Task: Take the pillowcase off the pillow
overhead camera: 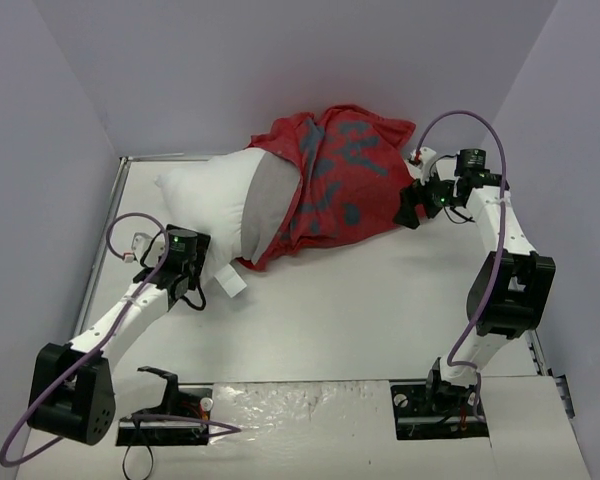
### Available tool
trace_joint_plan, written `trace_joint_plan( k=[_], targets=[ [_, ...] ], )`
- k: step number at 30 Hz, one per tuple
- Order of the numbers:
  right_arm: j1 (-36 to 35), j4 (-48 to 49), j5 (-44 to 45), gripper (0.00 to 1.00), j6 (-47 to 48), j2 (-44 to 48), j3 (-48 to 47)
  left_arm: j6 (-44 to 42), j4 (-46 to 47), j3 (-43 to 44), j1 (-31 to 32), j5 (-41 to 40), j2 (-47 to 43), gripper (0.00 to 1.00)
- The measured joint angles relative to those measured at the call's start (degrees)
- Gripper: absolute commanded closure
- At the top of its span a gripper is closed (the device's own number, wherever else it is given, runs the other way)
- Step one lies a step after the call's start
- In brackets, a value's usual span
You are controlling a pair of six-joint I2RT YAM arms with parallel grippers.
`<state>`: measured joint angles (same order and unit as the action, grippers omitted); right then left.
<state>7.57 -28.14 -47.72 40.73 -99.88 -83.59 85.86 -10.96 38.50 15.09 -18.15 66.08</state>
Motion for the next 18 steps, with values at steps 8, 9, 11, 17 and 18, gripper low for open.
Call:
trace_joint_plan(
  k=[8,9,11,17,18],
  targets=[
    [0.33,-0.13,0.68,0.06,-3.28,-0.87,-2.69,-1.11,10.40,0.07,-1.01,3.15,5.84,0.85],
    [0.37,-0.07,0.98,0.06,-3.48,-1.05,-3.10,-1.44,11.47,0.04,-1.25,3.50,6.01,0.98],
    [0.46,-0.09,2.36,0.10,-4.17,-1.46,-4.09,-2.43,13.09,-0.13,-1.95,4.46,5.86,0.98],
    [2.82,0.28,7.78,0.21,-12.59,-6.14,-8.44,-7.21,12.55,-0.61,-4.74,5.95,-0.68,0.98],
    [3.87,0.57,8.55,0.20,-14.36,-7.45,-8.74,-7.93,12.02,-0.61,-5.09,6.01,-2.71,0.98]
  ],
)
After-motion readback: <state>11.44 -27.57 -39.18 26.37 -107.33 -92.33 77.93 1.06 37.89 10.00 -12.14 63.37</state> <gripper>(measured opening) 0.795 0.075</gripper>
